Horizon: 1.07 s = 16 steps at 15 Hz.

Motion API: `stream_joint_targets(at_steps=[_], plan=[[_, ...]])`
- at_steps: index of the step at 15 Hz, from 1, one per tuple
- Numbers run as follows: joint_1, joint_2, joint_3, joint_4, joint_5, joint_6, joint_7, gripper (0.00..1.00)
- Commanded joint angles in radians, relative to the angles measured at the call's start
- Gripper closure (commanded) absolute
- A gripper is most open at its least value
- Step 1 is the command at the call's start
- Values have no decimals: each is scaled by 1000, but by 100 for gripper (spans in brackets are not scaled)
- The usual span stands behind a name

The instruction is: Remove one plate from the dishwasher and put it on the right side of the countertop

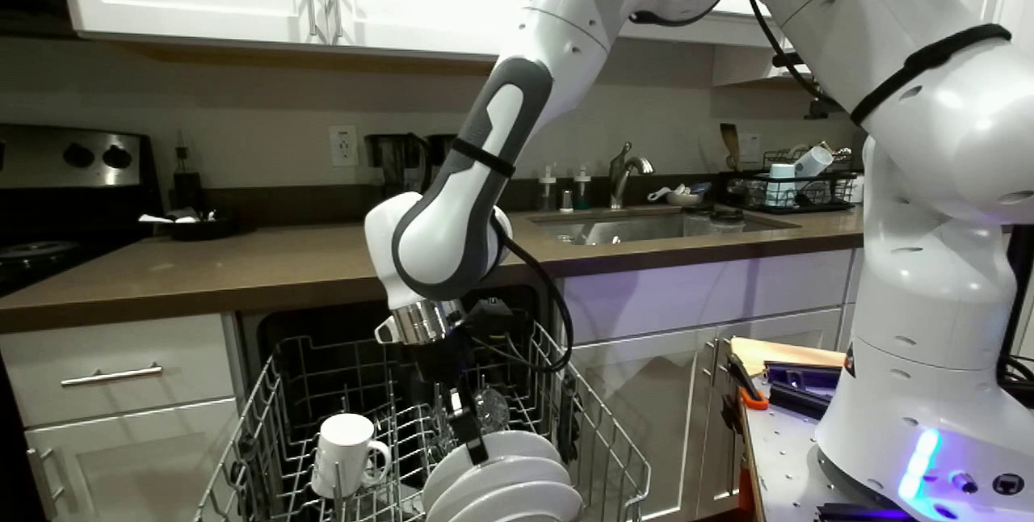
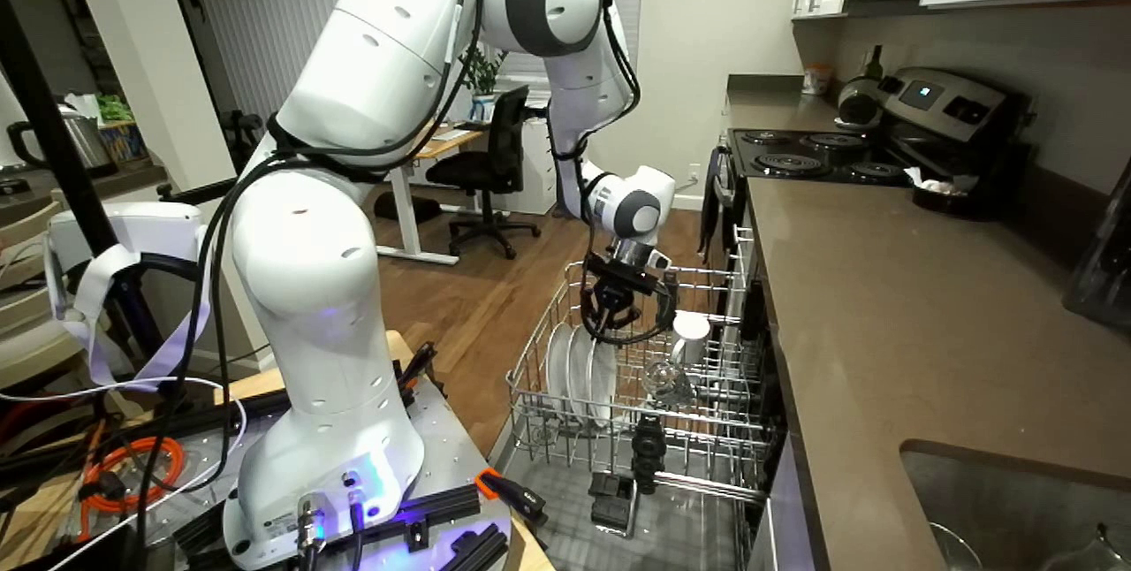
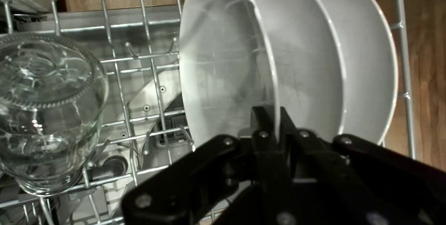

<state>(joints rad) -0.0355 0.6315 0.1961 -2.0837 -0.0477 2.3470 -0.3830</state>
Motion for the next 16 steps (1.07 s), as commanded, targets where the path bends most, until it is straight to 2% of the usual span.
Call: stream_joint_targets(at_steps=[1,9,16], plan=[[-36,-35,24,9,65,-99,-66,94],[-72,-77,20,56,143,-265,-126,94],[-40,-196,20,2,183,-305,-100,94]])
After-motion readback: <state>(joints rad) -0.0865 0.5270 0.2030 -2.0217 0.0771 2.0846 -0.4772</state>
